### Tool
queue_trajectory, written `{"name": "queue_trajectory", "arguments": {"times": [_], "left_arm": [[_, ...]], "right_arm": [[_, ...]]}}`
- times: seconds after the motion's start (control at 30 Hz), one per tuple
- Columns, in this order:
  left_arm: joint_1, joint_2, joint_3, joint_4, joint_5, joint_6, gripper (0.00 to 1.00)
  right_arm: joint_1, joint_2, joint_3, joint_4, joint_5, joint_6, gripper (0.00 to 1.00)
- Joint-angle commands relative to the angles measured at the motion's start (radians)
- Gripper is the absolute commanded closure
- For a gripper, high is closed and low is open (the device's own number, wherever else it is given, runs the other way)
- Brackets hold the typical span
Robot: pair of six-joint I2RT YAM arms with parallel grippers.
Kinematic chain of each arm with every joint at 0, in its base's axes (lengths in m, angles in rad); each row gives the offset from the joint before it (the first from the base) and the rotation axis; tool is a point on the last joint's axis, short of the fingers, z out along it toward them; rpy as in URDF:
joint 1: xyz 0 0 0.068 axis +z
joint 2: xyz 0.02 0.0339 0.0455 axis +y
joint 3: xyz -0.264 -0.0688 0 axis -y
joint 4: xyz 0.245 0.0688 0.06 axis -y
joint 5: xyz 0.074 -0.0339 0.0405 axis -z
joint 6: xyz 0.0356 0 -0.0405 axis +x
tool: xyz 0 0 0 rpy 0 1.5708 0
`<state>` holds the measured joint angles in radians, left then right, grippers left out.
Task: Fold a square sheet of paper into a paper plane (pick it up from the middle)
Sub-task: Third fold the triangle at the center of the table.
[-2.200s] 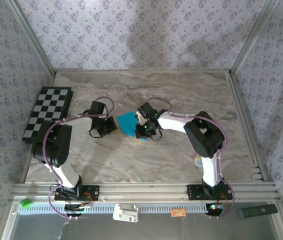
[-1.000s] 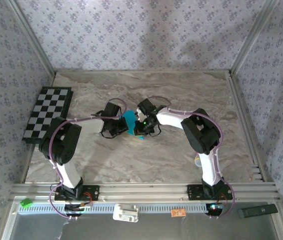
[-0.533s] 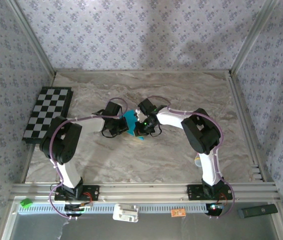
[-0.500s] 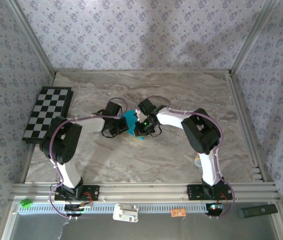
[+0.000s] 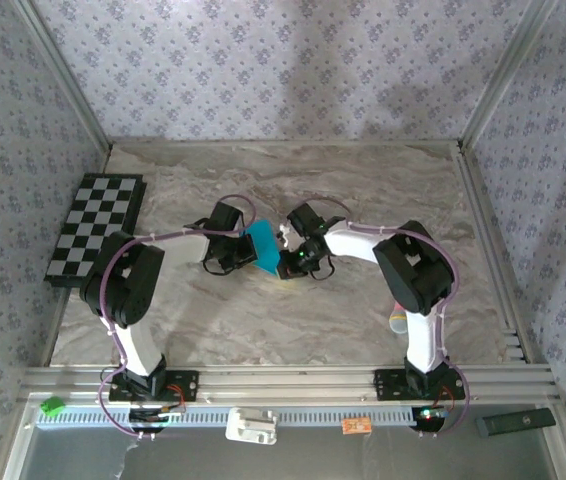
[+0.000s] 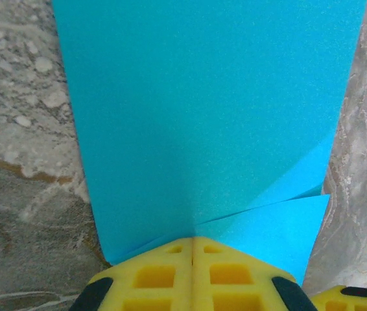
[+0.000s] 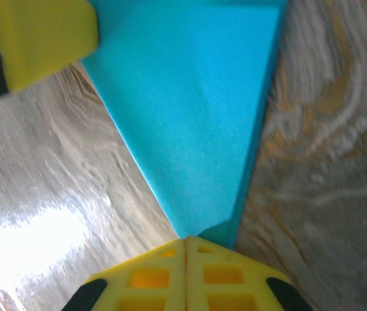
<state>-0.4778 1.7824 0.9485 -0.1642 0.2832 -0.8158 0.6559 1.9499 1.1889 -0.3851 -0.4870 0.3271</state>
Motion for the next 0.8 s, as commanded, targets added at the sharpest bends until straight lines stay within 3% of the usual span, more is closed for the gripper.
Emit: {"name": "queue_trajectory", "arguments": {"times": [0.0,0.3,0.77], "left_arm": [[0.025,0.064,-0.016,-0.089,-0.104,0.034,1.0],[0.025,0.072,0.028,-0.092,-0.046,0.109,1.0],[0.025,0.071,0.1,-0.123,-0.008,0.235,1.0]], "right_arm": [[-0.006,-0.021,-0.076,-0.141,0.027,-0.022,0.93],[-0.006,-0.119,-0.037,-0.062,0.037,-0.007,0.93],[0.026,0.052,0.127,-0.018,0.092,0.04,0.94]]}}
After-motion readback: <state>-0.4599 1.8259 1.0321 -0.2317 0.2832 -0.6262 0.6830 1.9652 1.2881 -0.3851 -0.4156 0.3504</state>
